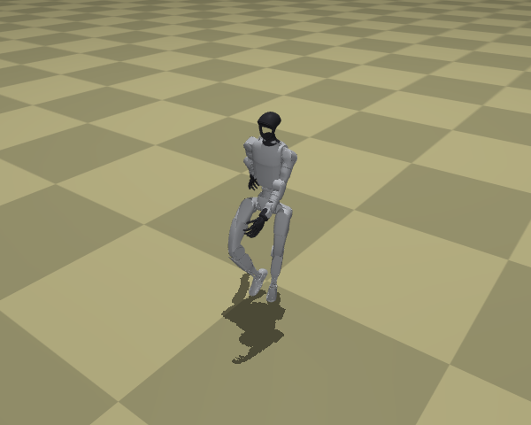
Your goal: Upper body actions
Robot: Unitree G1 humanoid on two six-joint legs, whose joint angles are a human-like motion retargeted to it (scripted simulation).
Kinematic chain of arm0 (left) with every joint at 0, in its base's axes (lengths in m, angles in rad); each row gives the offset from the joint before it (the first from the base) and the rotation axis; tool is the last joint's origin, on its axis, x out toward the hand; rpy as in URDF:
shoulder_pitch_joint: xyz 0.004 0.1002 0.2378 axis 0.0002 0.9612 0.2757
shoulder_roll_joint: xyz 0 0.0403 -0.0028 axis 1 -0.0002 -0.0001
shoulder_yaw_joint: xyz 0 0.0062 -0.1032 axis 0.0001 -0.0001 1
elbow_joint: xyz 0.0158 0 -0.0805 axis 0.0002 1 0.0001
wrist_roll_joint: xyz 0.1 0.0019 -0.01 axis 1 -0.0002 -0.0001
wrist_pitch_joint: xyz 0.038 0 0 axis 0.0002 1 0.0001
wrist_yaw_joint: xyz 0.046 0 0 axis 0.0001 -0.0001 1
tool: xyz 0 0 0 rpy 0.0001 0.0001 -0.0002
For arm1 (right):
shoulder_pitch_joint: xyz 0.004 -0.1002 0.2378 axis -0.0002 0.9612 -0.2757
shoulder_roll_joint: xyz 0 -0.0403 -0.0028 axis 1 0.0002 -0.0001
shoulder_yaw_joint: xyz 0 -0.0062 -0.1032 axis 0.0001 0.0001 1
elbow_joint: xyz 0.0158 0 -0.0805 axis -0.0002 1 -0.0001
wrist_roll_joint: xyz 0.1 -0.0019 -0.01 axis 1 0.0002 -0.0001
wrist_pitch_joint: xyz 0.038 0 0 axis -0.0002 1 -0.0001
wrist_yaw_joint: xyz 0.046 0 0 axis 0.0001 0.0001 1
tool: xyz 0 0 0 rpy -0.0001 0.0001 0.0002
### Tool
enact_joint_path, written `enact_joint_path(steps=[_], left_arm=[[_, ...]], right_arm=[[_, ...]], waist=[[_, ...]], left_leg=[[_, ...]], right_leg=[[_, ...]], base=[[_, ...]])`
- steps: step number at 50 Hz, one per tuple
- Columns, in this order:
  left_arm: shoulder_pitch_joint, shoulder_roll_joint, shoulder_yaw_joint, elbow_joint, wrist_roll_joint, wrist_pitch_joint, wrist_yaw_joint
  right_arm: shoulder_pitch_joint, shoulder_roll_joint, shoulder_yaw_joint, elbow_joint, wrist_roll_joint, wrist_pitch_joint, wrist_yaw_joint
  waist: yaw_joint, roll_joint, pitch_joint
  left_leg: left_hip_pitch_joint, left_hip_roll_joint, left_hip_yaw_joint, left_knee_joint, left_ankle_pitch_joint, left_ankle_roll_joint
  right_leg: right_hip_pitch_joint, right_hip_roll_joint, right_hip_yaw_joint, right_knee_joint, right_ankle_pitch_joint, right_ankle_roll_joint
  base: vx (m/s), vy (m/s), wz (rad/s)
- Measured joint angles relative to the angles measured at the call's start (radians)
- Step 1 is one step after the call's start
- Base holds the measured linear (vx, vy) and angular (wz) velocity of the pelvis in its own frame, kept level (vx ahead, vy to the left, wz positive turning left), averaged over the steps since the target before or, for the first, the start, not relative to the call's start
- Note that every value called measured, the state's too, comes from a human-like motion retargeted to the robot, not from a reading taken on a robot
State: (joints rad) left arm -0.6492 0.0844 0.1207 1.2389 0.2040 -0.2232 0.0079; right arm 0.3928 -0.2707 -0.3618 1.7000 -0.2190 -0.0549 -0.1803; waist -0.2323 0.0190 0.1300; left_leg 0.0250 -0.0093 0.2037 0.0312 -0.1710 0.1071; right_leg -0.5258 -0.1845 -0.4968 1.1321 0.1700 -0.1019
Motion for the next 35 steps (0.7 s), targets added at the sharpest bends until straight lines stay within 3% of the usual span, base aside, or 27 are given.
enact_joint_path(steps=[3, 5, 7, 8, 10, 12, 13, 14, 15, 17, 20, 23, 26, 30, 32, 35], left_arm=[[0.136, 0.007, 0.035, 0.107, 0.013, 0.023, 0.013], [0.272, 0.010, 0.073, 0.202, 0.032, 0.067, 0.040], [0.444, 0.019, 0.140, 0.294, 0.063, 0.152, 0.019], [0.529, 0.038, 0.160, 0.338, 0.064, 0.209, -0.021], [0.668, 0.079, 0.216, 0.399, 0.104, 0.322, -0.151], [0.797, 0.110, 0.253, 0.432, 0.149, 0.335, -0.218], [0.858, 0.115, 0.249, 0.437, 0.135, 0.320, -0.207], [0.908, 0.118, 0.253, 0.447, 0.124, 0.309, -0.194], [0.953, 0.120, 0.260, 0.460, 0.115, 0.299, -0.180], [1.037, 0.111, 0.293, 0.459, 0.154, 0.309, -0.202], [1.126, 0.131, 0.350, 0.448, 0.243, 0.303, -0.290], [1.198, 0.162, 0.367, 0.461, 0.278, 0.327, -0.318], [1.207, 0.155, 0.400, 0.461, 0.273, 0.346, -0.318], [1.120, 0.146, 0.398, 0.443, 0.218, 0.338, -0.328], [1.049, 0.148, 0.376, 0.409, 0.185, 0.334, -0.309], [0.929, 0.144, 0.313, 0.360, 0.072, 0.304, -0.200]], right_arm=[[-0.053, 0.036, 0.077, 0.000, -0.018, 0.027, 0.032], [-0.102, 0.063, 0.134, 0.000, -0.040, 0.052, 0.072], [-0.186, 0.097, 0.183, 0.000, -0.077, 0.074, 0.129], [-0.246, 0.114, 0.218, 0.000, -0.098, 0.080, 0.163], [-0.433, 0.163, 0.316, 0.000, -0.108, 0.082, 0.235], [-0.638, 0.222, 0.356, -0.035, -0.125, 0.044, 0.316], [-0.726, 0.250, 0.370, -0.090, -0.125, 0.025, 0.361], [-0.804, 0.275, 0.373, -0.159, -0.125, 0.007, 0.404], [-0.877, 0.299, 0.372, -0.235, -0.125, -0.010, 0.446], [-0.991, 0.334, 0.349, -0.392, -0.096, -0.054, 0.484], [-1.155, 0.335, 0.325, -0.652, 0.021, -0.105, 0.572], [-1.234, 0.279, 0.338, -0.874, 0.100, -0.149, 0.619], [-1.275, 0.248, 0.367, -0.992, 0.096, -0.204, 0.590], [-1.222, 0.265, 0.412, -1.000, 0.049, -0.255, 0.496], [-1.138, 0.278, 0.419, -0.951, 0.014, -0.264, 0.488], [-0.955, 0.284, 0.409, -0.815, -0.091, -0.248, 0.516]], waist=[[0.035, -0.006, -0.060], [0.086, -0.020, -0.124], [0.164, -0.032, -0.169], [0.187, -0.044, -0.172], [0.213, -0.111, -0.127], [0.293, -0.109, -0.060], [0.256, -0.089, -0.025], [0.266, -0.086, 0.013], [0.299, -0.092, 0.053], [0.385, -0.129, 0.147], [0.507, -0.177, 0.270], [0.582, -0.243, 0.289], [0.549, -0.282, 0.264], [0.400, -0.254, 0.116], [0.374, -0.225, 0.059], [0.370, -0.196, -0.022]], left_leg=[[0.017, -0.015, 0.038, -0.005, -0.026, -0.011], [0.019, -0.030, 0.090, 0.020, -0.058, -0.025], [-0.002, -0.034, 0.150, 0.113, -0.073, -0.042], [-0.020, -0.026, 0.193, 0.195, -0.028, -0.058], [-0.146, 0.040, 0.311, 0.527, 0.193, -0.047], [-0.422, 0.222, 0.319, 0.975, 0.297, 0.098], [-0.573, 0.209, 0.214, 1.116, 0.257, 0.136], [-0.680, 0.267, 0.187, 1.253, 0.199, 0.151], [-0.763, 0.360, 0.198, 1.387, 0.132, 0.153], [-0.862, 0.382, 0.261, 1.497, 0.030, 0.155], [-1.063, 0.304, 0.316, 1.552, -0.022, 0.155], [-1.175, 0.240, 0.419, 1.517, -0.038, 0.155], [-1.157, 0.229, 0.475, 1.520, -0.030, 0.155], [-1.013, 0.287, 0.429, 1.544, -0.006, 0.155], [-0.864, 0.304, 0.410, 1.442, 0.016, 0.153], [-0.571, 0.191, 0.384, 1.056, 0.092, 0.099]], right_leg=[[0.235, 0.063, 0.012, -0.323, 0.030, 0.004], [0.366, 0.122, 0.086, -0.561, -0.022, 0.069], [0.495, 0.124, 0.051, -0.780, -0.232, 0.092], [0.535, 0.117, 0.037, -0.862, -0.295, 0.085], [0.554, 0.046, 0.069, -0.950, -0.292, 0.093], [0.533, 0.047, 0.160, -0.929, -0.280, 0.093], [0.538, 0.066, 0.120, -0.945, -0.257, 0.082], [0.545, 0.095, 0.114, -0.957, -0.248, 0.053], [0.553, 0.129, 0.125, -0.967, -0.247, 0.015], [0.583, 0.112, 0.177, -0.971, -0.247, -0.024], [0.603, 0.101, 0.264, -0.966, -0.245, -0.060], [0.566, 0.048, 0.285, -0.943, -0.249, -0.073], [0.537, 0.037, 0.295, -0.925, -0.268, -0.068], [0.518, 0.107, 0.226, -0.977, -0.283, -0.046], [0.515, 0.126, 0.177, -1.001, -0.281, -0.019], [0.522, 0.108, 0.128, -1.001, -0.293, 0.040]], base=[[0.15, -0.08, -0.62], [0.33, -0.11, -1.09], [0.25, -0.14, -1.46], [0.02, -0.05, -1.34], [-0.31, -0.06, -1.43], [-0.39, -0.24, -1.04], [-0.34, -0.35, 0.35], [-0.31, -0.49, 0.25], [-0.27, -0.62, -0.90], [-0.30, -0.58, -1.15], [-0.20, -0.36, -0.58], [0.07, -0.02, -0.07], [0.03, -0.01, 0.65], [0.15, 0.12, 1.40], [0.07, 0.35, 0.85], [0.23, 0.29, 0.32]])
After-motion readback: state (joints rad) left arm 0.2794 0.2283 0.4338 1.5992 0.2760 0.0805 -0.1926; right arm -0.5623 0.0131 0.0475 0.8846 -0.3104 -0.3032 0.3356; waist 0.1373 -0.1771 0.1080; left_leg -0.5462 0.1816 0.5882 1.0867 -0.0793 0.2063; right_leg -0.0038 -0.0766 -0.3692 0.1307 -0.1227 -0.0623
